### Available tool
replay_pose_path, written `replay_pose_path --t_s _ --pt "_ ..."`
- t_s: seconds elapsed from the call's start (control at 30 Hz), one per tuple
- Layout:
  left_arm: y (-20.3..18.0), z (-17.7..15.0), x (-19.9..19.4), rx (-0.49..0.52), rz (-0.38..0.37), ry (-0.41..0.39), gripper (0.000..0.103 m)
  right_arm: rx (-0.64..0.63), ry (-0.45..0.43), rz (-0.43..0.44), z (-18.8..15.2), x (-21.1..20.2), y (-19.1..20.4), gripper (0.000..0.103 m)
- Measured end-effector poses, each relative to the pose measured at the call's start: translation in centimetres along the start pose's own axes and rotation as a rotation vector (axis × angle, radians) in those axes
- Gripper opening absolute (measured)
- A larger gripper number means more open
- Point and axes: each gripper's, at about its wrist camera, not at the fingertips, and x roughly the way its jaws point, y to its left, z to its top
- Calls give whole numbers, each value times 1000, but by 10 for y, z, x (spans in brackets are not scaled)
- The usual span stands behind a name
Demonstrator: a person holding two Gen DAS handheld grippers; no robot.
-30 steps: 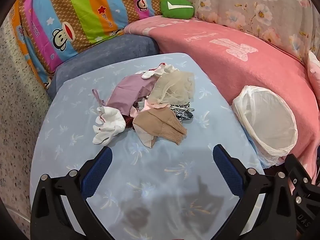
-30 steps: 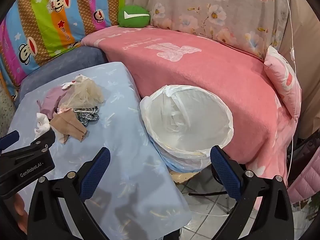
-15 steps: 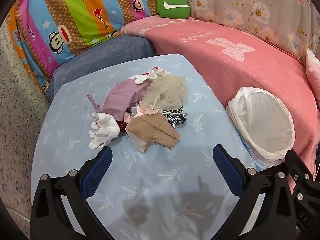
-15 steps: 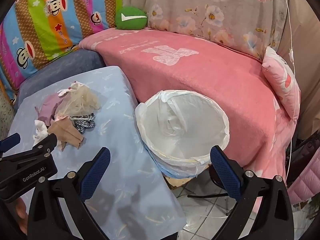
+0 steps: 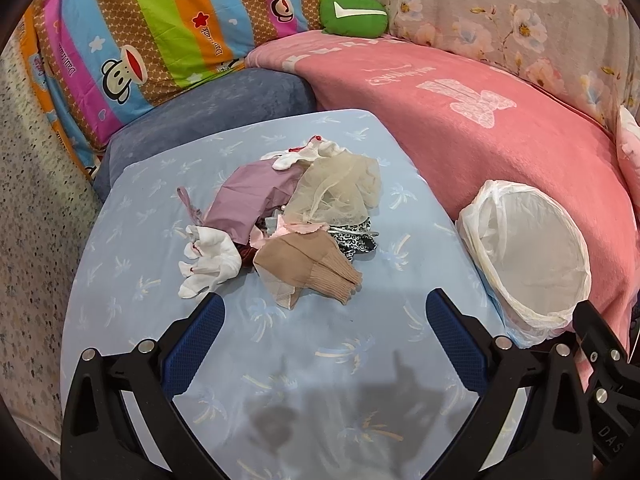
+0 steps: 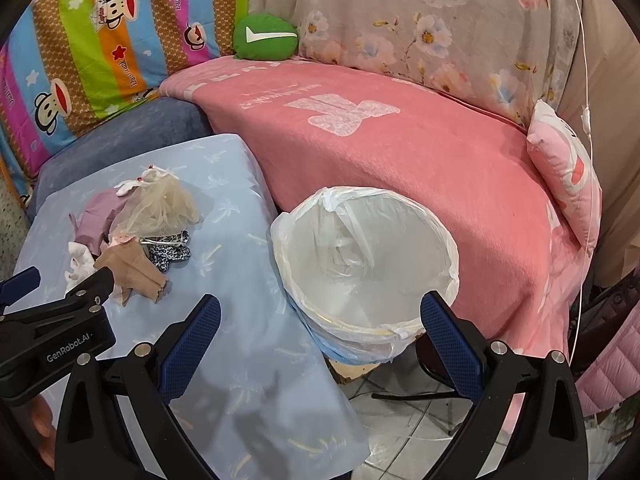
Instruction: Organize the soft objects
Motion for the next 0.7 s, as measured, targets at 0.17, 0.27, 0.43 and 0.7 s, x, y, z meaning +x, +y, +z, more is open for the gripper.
replay_pose_path --t_s 0.17,0.27,0.43,0.7 --pt "1 0 0 -1 1 0 96 -3 -2 4 1 -1 1 97" --pt "1 0 0 -1 2 2 96 -4 -3 6 1 -2 2 97" --pt "2 0 -1 -4 8 2 96 -5 -5 5 2 -3 3 97" --pt "2 -2 -1 -10 16 8 96 -9 -7 7 3 -4 3 97"
